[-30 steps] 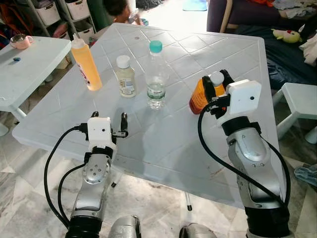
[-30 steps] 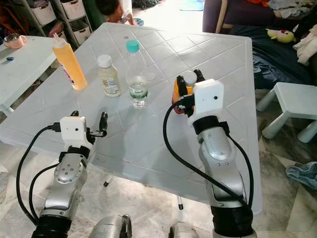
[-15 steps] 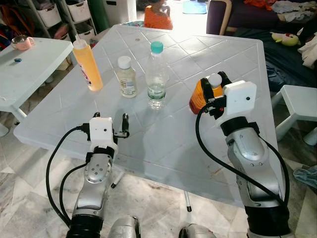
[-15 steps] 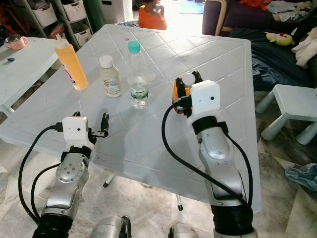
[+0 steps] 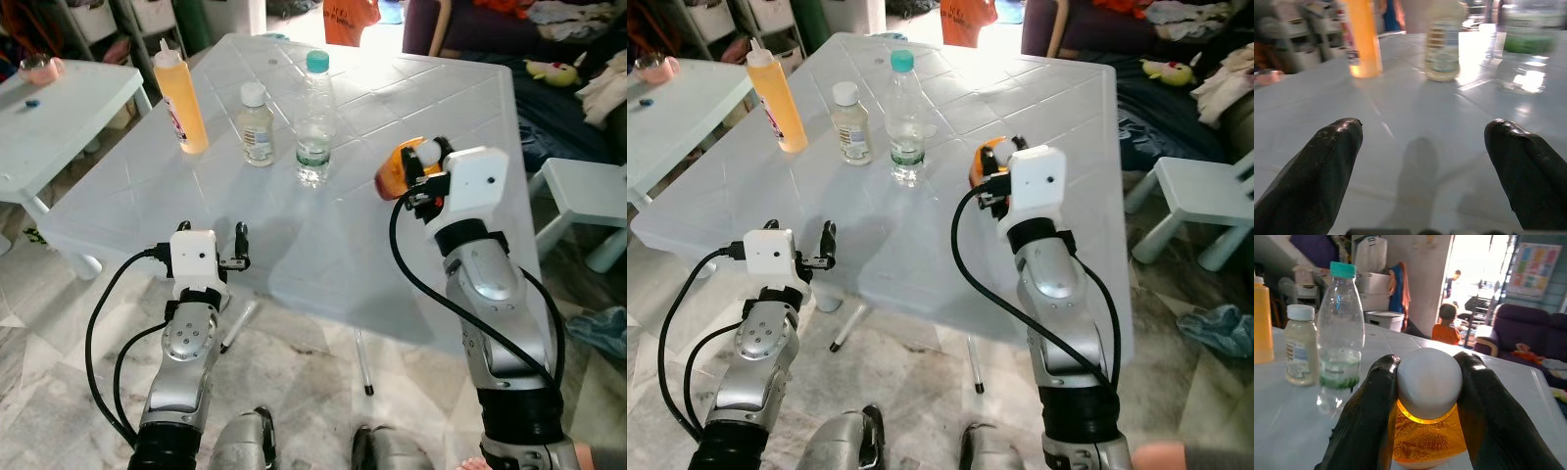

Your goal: Restocking fridge

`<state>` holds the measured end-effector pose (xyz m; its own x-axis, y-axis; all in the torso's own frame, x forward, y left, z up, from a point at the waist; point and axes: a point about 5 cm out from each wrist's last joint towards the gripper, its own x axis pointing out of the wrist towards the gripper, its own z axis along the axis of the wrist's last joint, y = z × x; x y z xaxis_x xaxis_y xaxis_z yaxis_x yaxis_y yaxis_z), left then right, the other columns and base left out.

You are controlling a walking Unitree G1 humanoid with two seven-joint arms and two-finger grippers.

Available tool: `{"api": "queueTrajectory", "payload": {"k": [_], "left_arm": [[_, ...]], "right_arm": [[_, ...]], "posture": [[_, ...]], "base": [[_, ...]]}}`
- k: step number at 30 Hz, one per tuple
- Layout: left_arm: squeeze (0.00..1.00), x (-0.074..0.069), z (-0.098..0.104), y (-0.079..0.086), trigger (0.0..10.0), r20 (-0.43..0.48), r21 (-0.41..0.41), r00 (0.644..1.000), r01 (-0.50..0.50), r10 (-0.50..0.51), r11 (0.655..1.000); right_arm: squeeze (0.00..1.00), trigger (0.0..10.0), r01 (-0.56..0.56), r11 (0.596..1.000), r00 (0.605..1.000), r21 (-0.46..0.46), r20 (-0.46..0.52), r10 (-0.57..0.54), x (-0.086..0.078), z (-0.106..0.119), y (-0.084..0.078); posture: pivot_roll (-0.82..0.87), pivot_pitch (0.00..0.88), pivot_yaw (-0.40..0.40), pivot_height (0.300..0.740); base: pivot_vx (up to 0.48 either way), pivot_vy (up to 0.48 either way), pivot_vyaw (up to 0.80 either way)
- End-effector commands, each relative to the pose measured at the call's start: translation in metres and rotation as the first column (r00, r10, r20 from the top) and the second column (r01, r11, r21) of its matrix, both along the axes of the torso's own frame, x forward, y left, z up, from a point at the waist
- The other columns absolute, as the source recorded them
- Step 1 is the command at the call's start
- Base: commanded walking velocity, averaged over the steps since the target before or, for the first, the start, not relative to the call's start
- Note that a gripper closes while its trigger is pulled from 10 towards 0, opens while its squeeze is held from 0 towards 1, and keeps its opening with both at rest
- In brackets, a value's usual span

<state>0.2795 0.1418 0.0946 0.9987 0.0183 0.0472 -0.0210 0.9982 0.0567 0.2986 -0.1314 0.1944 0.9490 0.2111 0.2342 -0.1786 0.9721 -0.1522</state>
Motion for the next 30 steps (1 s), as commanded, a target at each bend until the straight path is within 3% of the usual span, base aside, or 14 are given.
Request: {"api": "queueTrajectory", "payload": {"k": [1,9,19,25,30], "left_arm": [[0.00,0.000,-0.002,0.001,10.0,-0.008,0.018,1.000,0.005,-0.005,1.000],[0.00,0.002,-0.001,-0.001,10.0,-0.003,0.015,1.000,0.006,-0.006,1.000],[0.00,0.000,-0.003,0.002,10.0,-0.006,0.029,1.000,-0.003,0.003,1.000],[0.00,0.005,-0.003,0.012,10.0,0.001,0.049,1.000,-0.027,0.027,0.998],[0.00,0.006,-0.004,0.014,10.0,-0.001,0.059,0.999,-0.033,0.033,0.998]], "right_arm": [[0.00,10.0,-0.005,1.000,1.000,-0.019,0.018,0.005,0.001,0.005,0.001],[0.00,10.0,-0.066,0.998,0.997,0.014,0.049,0.066,0.001,0.014,0.010],[0.00,10.0,-0.108,0.993,0.992,-0.047,0.061,0.110,0.000,0.006,0.013],[0.00,10.0,-0.105,0.991,0.993,-0.079,0.041,0.108,0.000,-0.009,0.010],[0.00,10.0,-0.107,0.991,0.992,-0.083,0.055,0.112,0.004,-0.008,0.010]], "posture": [[0.00,0.061,0.037,0.740],[0.00,0.060,0.032,0.740],[0.01,0.055,0.036,0.740],[0.02,0.041,0.040,0.740],[0.01,0.048,0.048,0.740]], "base": [[-0.289,0.000,0.00],[-0.292,0.000,0.00],[-0.193,0.000,0.00],[0.000,0.000,0.80],[0.000,0.000,0.80]]}}
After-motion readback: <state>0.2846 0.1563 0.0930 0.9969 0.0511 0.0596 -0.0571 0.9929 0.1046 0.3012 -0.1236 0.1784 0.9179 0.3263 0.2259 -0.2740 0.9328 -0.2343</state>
